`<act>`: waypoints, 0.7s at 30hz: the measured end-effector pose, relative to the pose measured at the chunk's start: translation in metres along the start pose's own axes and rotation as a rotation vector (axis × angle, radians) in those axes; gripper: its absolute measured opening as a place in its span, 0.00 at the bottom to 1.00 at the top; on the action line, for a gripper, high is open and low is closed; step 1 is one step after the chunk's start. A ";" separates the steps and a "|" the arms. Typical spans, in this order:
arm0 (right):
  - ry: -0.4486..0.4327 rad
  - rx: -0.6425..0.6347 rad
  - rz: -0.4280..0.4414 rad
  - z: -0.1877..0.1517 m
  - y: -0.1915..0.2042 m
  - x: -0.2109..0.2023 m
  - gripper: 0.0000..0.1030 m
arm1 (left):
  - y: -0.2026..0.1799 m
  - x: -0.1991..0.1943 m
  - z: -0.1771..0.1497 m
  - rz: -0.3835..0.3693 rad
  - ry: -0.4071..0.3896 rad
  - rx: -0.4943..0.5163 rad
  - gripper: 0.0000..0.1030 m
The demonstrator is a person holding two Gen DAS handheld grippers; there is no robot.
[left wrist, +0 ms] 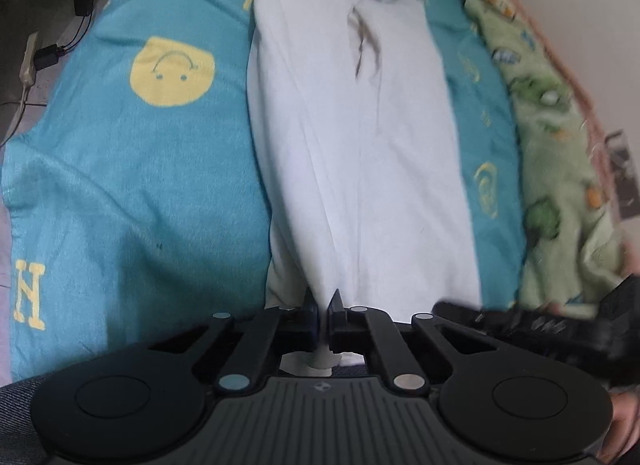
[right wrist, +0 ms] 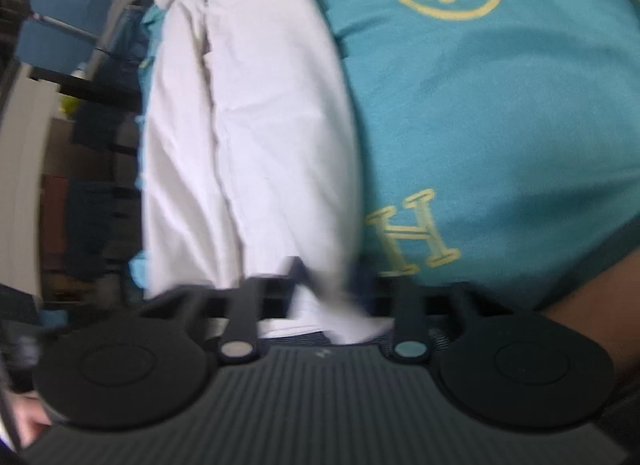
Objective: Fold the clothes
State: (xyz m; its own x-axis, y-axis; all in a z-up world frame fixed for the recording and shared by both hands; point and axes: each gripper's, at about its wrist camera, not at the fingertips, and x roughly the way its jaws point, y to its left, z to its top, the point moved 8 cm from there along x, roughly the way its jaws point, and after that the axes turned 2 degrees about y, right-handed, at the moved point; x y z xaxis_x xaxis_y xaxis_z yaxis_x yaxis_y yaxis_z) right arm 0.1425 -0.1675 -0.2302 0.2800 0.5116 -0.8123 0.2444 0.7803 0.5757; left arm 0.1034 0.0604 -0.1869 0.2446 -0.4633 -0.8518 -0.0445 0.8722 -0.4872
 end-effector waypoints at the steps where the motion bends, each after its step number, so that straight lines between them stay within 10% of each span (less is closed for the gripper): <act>1: -0.012 -0.002 0.014 -0.001 0.003 -0.004 0.15 | -0.002 -0.007 0.000 -0.013 -0.020 -0.006 0.04; 11: -0.233 -0.022 0.146 0.008 0.034 -0.103 0.09 | -0.062 -0.128 0.024 -0.193 -0.253 -0.009 0.03; 21: -0.388 -0.093 0.278 -0.001 0.069 -0.193 0.09 | -0.075 -0.214 -0.021 -0.246 -0.353 -0.025 0.03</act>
